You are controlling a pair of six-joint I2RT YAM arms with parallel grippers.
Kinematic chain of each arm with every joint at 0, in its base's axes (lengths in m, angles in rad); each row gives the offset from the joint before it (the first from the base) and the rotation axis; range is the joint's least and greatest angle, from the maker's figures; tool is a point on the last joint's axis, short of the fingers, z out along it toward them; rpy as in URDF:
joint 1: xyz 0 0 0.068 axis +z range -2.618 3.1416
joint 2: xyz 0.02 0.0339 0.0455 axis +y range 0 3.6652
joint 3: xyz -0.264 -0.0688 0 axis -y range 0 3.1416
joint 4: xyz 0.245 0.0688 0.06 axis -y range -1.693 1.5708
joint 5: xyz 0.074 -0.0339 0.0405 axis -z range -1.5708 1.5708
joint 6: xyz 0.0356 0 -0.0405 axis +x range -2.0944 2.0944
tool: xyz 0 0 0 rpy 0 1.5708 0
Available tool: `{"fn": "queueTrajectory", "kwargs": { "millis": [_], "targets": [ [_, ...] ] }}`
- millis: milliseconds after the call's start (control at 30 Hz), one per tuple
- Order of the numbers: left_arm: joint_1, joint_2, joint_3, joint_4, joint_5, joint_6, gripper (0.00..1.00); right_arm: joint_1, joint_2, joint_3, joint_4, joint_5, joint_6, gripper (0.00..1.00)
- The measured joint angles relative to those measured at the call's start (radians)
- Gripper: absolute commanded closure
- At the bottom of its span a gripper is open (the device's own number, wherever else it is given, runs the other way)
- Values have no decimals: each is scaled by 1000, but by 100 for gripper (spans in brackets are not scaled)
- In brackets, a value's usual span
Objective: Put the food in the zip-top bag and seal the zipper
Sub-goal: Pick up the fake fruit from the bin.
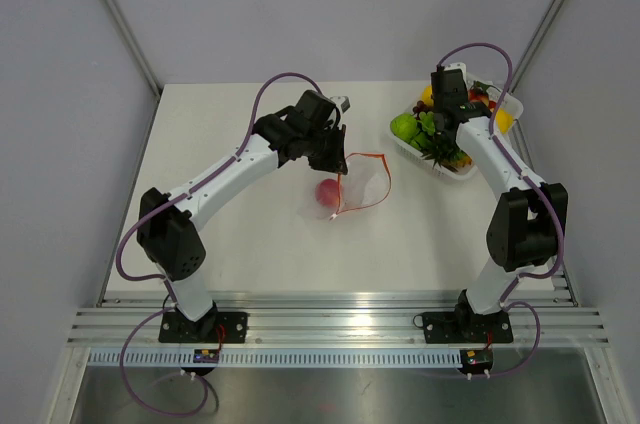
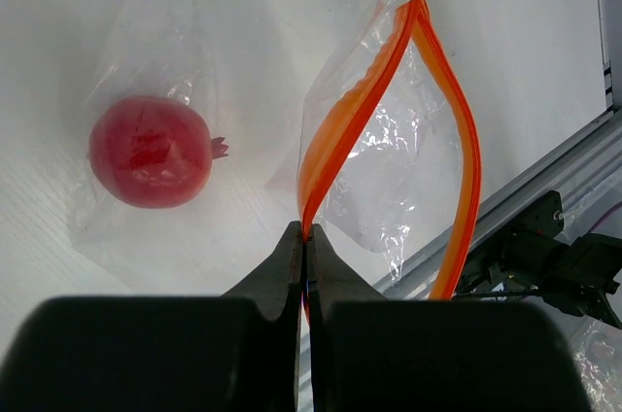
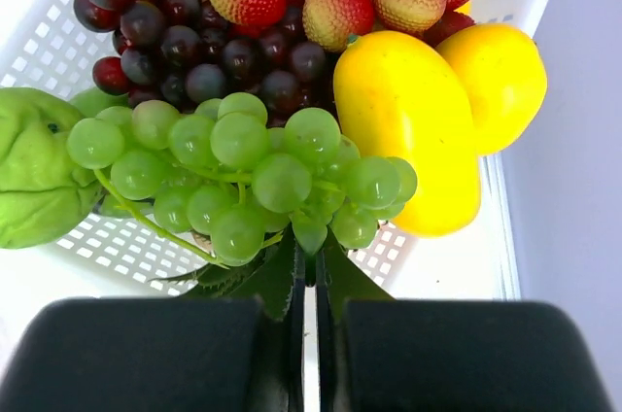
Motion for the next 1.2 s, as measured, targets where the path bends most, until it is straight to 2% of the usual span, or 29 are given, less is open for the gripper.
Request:
{"fn": "queueTrajectory", "kwargs": {
  "millis": [400, 767, 1000, 1200],
  "targets": [
    [0, 0, -8, 0, 3, 0, 100, -6, -93, -38, -27, -52, 52, 100],
    [0, 95, 177, -37, 6, 10, 100, -6, -228, -42, -55, -93, 85, 100],
    [0, 228, 325, -56, 52, 6, 100, -6, -343, -43, -91, -220, 118, 100],
    [0, 297, 372, -53, 96, -15, 100, -6, -435, -56, -99, -372, 139, 100]
  ]
}}
